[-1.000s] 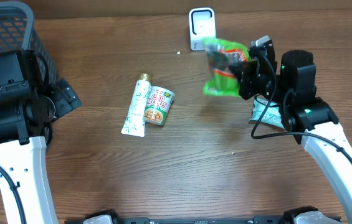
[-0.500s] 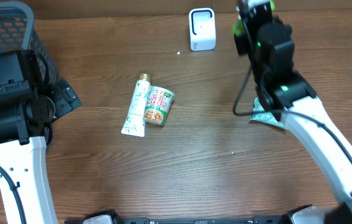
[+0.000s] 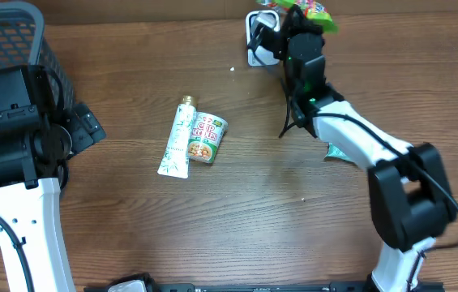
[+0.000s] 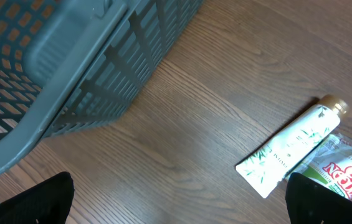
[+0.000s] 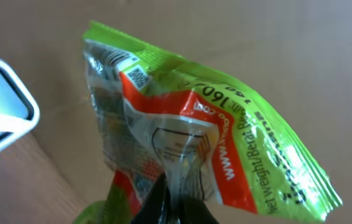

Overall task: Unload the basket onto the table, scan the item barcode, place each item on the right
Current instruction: 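Lift the green snack bag and bring it to the scanner, then hold the snack bag's barcode at the scanner window with the right gripper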

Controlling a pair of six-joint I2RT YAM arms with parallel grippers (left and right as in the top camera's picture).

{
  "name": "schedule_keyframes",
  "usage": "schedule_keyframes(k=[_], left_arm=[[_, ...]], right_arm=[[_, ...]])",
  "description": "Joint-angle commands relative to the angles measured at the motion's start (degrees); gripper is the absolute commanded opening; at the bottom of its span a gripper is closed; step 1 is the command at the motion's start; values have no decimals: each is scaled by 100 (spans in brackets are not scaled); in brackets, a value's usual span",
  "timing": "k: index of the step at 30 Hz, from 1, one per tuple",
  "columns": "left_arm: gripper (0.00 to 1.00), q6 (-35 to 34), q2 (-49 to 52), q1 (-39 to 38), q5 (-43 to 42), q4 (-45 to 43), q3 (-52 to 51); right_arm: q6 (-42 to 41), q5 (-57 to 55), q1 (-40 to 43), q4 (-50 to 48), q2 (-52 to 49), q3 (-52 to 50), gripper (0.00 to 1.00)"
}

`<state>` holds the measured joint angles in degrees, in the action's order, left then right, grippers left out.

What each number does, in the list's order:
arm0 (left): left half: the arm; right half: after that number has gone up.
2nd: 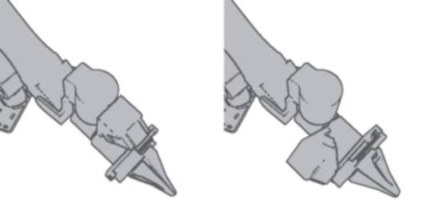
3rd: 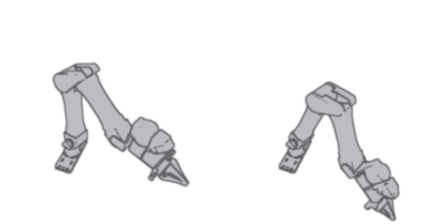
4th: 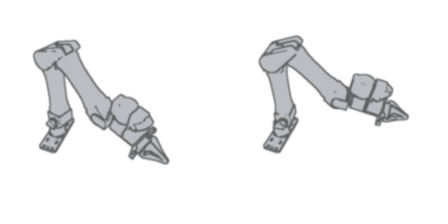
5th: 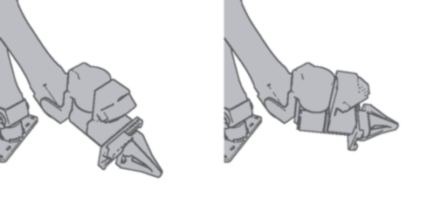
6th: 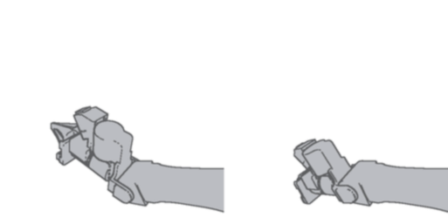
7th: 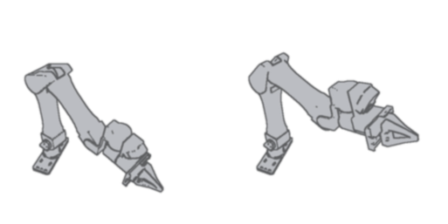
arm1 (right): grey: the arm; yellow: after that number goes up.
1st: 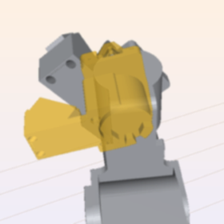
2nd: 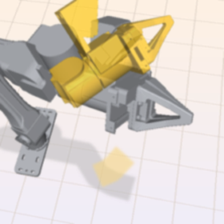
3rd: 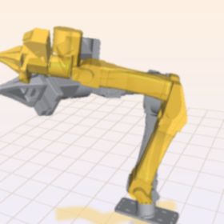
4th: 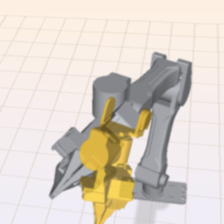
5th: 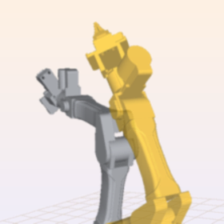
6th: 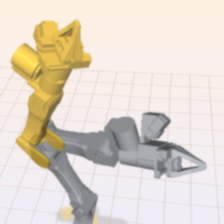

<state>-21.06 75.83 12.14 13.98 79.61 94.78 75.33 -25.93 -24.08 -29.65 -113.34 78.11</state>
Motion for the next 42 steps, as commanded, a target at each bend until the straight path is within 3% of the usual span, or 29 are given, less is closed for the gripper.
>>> schedule_keyframes(k=[1, 4, 20, 29, 42], left_arm=[[100, -83, -31, 17, -4, -15, -11], [100, -81, -31, 17, -7, -13, -11], [100, -81, -31, 17, -7, -15, -11], [100, -83, -31, 17, -7, -15, -11], [100, -83, -31, 17, -4, -15, -11]], right_arm=[[1298, 76, 24, -1034, -428, 144, 4], [1499, 247, 31, -1449, -741, 153, 4], [1266, 247, 240, -1084, -1620, 1215, 4], [256, 114, 407, -601, -1882, 1425, 4], [238, 221, 514, -586, -2129, 1436, 4]])
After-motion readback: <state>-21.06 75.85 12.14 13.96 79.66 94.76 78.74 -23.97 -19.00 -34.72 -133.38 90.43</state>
